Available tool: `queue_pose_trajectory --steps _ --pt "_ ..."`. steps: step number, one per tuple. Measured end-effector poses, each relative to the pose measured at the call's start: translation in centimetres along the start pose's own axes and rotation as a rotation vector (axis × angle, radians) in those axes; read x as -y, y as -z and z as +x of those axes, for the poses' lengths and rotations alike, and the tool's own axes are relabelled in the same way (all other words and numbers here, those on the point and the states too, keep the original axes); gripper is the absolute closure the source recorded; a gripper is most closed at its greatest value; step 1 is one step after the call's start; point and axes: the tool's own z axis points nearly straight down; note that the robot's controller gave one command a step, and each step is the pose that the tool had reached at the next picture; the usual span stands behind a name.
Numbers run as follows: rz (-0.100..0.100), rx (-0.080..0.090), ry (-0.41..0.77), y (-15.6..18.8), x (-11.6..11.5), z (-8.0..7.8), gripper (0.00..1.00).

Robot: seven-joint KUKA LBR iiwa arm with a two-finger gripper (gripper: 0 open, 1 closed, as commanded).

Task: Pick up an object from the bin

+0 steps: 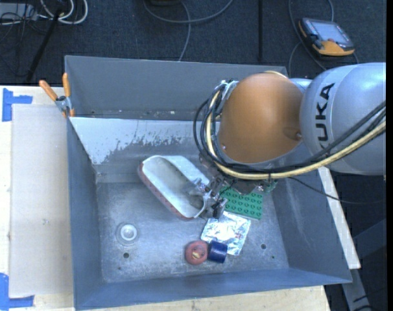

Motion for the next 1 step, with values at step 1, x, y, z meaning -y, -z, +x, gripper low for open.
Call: queue_pose_trajectory --steps 1 --pt "-0.003 0.0 0.382 5.47 -1.71 -3.8 1.0"
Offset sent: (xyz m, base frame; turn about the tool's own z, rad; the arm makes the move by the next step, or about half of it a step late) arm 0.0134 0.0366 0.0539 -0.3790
